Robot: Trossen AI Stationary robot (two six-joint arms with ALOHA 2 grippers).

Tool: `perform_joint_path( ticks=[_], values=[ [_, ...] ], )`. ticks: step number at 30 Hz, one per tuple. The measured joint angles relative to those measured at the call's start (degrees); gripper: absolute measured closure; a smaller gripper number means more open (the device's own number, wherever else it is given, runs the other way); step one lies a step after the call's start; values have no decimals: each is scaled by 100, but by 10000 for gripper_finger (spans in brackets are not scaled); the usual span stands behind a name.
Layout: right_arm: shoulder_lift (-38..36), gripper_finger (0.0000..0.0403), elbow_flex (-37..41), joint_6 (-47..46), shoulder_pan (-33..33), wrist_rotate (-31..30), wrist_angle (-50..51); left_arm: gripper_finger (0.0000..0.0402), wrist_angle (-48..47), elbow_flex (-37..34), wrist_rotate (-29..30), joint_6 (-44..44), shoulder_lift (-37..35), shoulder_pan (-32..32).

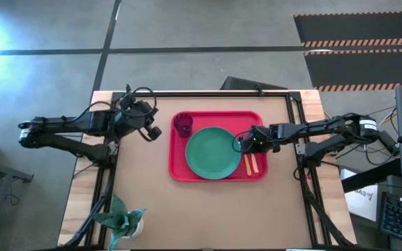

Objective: Pick and place plate/cup/fork/spoon on tray
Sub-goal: Put the orange fork beside the yellow spoon on the red tray

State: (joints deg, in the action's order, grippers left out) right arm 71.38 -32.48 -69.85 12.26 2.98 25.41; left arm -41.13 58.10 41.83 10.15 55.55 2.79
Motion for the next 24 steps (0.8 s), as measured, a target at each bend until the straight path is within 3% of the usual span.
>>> perform_joint_path(
  ticks=[18, 24],
  values=[
    [-114, 385, 10, -141, -226, 37, 236, 402, 17, -44, -343, 0, 144, 18],
    [-116, 339, 10, -113, -226, 26, 233, 402, 21, -44, -393, 5, 175, 18]
  ],
)
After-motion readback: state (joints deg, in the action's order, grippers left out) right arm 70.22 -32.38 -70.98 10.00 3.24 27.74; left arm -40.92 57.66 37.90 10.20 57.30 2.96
